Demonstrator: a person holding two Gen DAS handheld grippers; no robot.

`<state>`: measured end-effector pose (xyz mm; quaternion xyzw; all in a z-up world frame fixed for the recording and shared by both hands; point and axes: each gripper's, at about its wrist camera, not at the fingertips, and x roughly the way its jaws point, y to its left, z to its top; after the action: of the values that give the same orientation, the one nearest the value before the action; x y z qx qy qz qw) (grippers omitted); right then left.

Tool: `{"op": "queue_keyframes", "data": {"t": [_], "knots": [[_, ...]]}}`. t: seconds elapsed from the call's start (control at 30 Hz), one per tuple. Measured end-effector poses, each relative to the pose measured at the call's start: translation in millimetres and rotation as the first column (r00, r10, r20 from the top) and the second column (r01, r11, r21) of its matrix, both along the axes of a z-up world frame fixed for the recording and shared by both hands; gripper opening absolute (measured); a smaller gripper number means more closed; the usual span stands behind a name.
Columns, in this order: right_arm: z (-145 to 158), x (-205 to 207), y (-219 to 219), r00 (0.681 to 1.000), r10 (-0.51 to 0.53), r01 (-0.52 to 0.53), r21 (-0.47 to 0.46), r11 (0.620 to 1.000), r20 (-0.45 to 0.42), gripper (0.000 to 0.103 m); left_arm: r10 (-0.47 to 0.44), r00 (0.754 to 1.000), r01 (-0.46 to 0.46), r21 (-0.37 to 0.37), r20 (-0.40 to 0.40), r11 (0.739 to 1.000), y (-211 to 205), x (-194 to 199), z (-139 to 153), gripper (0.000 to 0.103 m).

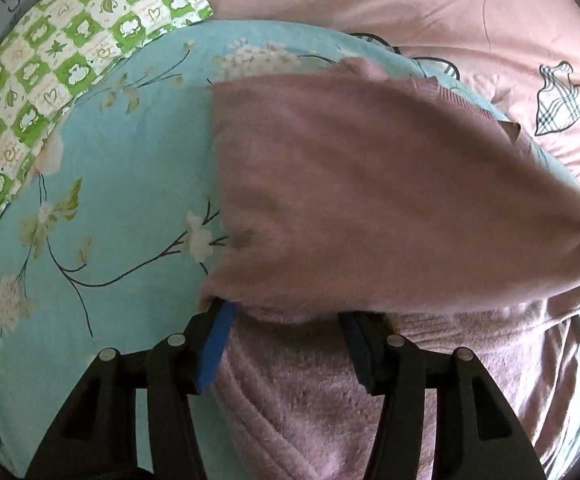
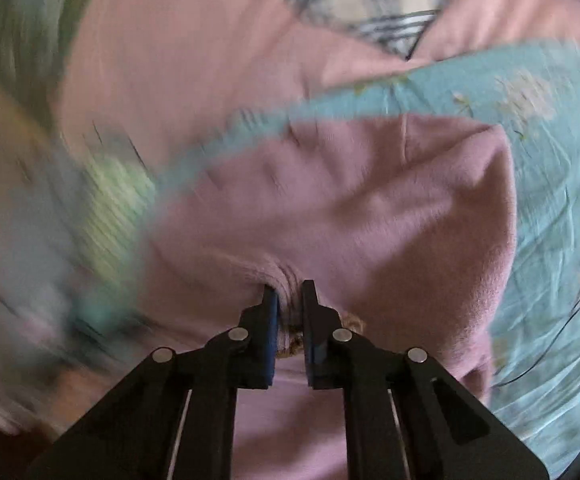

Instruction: Fold small clothes

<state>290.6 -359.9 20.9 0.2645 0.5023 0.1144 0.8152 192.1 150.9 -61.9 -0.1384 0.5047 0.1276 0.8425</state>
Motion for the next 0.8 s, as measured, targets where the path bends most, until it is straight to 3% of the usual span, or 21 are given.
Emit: {"op": "queue_keyframes", "data": {"t": [0.07, 0.13, 0.27, 0.33, 0.43, 0.57, 0.67, 0.8], "knots": [[14, 1, -24, 0.997, -0.074, 0.073, 0.117, 0.99, 0.01, 0.008, -0.012, 1.0, 0.012, 0.015, -0.009, 1.0, -2, -1, -2, 0.05], [13, -1, -43, 0.991, -0.132, 0.133, 0.135, 0.982, -0.022, 0.007, -0.017, 1.0, 0.017, 0.009, -0.011, 1.0, -6, 1, -3, 0.05], [-24, -19, -66, 0.96, -0.212, 0.227, 0.067, 0.972, -0.186, 0.007, -0.021, 1.0, 0.021, -0.004, -0.012, 1.0, -5, -1, -3, 0.049], [-37, -29, -66, 0.949, -0.219, 0.234, 0.041, 0.971, -0.226, 0.006, -0.026, 1.0, 0.026, -0.006, -0.016, 1.0, -8, 1, -5, 0.048], [-39, -30, -61, 0.949, -0.225, 0.231, 0.001, 0.973, -0.219, 0.006, -0.037, 0.999, 0.037, -0.009, -0.021, 0.999, -6, -6, 0, 0.047], [-18, -18, -59, 0.961, -0.244, 0.239, -0.05, 0.97, -0.132, 0.006, -0.046, 0.999, 0.045, -0.028, -0.015, 0.999, -7, -7, 4, 0.047], [-22, -11, -60, 0.966, -0.216, 0.194, -0.154, 0.969, -0.142, 0.006, -0.044, 0.998, 0.043, -0.016, -0.033, 0.999, -9, -6, 0, 0.046], [-35, -15, -65, 0.962, -0.215, 0.176, -0.223, 0.959, -0.168, 0.005, -0.037, 0.998, 0.036, -0.024, -0.041, 0.999, -8, -8, -6, 0.043]]}}
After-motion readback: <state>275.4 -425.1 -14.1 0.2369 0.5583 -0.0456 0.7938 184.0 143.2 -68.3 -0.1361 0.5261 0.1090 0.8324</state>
